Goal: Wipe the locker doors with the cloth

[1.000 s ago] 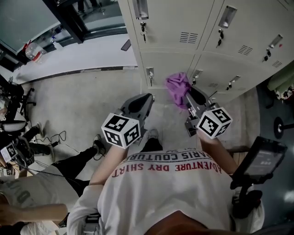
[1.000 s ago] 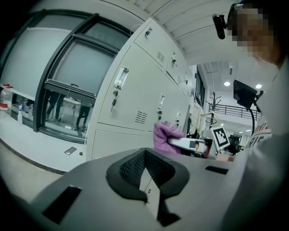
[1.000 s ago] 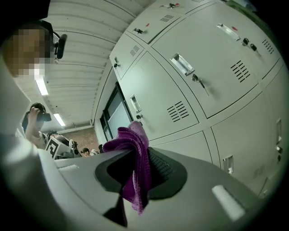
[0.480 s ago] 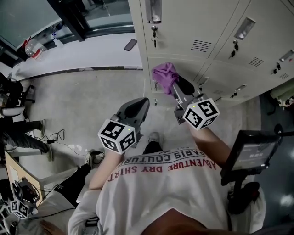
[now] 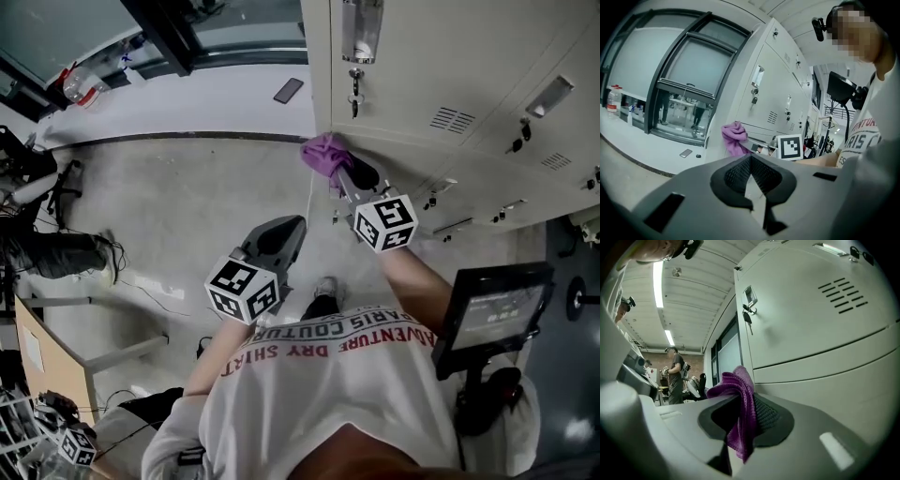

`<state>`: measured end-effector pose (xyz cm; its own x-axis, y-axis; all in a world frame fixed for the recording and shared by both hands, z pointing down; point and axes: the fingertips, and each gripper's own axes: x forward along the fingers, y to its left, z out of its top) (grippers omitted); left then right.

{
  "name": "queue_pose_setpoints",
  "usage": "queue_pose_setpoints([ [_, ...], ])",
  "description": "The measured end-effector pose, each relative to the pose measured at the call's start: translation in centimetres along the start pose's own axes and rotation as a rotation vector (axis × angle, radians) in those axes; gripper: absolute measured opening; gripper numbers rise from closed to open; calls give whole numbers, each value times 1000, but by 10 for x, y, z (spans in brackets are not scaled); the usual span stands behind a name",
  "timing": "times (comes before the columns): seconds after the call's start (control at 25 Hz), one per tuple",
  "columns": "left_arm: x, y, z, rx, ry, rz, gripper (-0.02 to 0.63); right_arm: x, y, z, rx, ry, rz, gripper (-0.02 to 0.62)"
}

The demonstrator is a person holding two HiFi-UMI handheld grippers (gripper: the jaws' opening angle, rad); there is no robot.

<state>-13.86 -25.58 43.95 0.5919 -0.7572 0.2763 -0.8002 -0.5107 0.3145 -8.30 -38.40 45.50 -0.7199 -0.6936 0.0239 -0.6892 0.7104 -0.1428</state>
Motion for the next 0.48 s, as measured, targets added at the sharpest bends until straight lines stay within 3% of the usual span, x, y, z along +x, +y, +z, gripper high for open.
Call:
queue_pose_setpoints([
  [0.48, -2, 25, 0, -19, 11, 24, 2, 28, -23, -21, 20, 7, -151, 71],
])
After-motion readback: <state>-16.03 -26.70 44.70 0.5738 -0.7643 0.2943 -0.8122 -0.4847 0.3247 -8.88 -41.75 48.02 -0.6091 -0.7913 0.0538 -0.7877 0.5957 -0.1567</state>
